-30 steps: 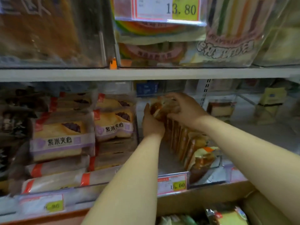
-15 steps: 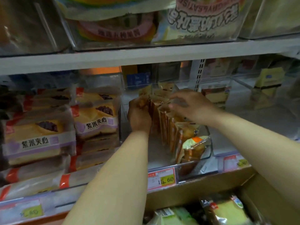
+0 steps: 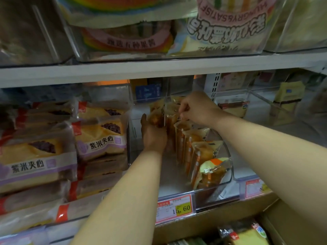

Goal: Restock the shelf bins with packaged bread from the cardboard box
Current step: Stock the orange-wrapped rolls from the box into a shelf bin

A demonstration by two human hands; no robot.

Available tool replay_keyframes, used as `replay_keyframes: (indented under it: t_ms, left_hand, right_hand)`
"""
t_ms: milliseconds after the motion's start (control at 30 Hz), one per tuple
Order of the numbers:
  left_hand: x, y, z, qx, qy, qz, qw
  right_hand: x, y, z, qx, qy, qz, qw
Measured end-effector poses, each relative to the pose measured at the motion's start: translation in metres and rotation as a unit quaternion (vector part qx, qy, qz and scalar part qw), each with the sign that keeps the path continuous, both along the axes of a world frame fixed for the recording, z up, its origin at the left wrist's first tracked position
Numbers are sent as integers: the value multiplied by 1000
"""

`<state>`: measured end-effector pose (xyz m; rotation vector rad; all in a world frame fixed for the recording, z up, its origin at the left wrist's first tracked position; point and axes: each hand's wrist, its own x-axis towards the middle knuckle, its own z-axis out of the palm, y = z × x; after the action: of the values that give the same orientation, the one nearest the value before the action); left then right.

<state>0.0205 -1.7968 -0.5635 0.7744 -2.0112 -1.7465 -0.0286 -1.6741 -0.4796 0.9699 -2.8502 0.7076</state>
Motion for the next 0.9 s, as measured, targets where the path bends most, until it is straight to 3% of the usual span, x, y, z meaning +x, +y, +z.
replay_keyframes:
  t_ms: [200,333,467,567,700,833,900]
  left_hand:
    - [7,12,8,39,-40,-2,998]
    - [8,15,10,60,63,91,992]
    - [5,8,7,14,43,120,992]
    - [4,4,3,-70,2,92,993]
    - [5,8,1,-113,4,68,991]
    - [9,11,4,-135,13,51,989]
    - [12,13,5,-126,4,46,991]
  right_hand:
    - [-4,19,0,31,166,60,984]
    - [-8,22,0,61,230,106,965]
    - [-11,22,-9,169,202,100,960]
    - [-11,22,-7,139,226,97,959]
    - [-13,22,0,84,288,73,951]
    - [-17,23,-10,174,202,73,961]
    - [-21,23,-11,176,167,67,968]
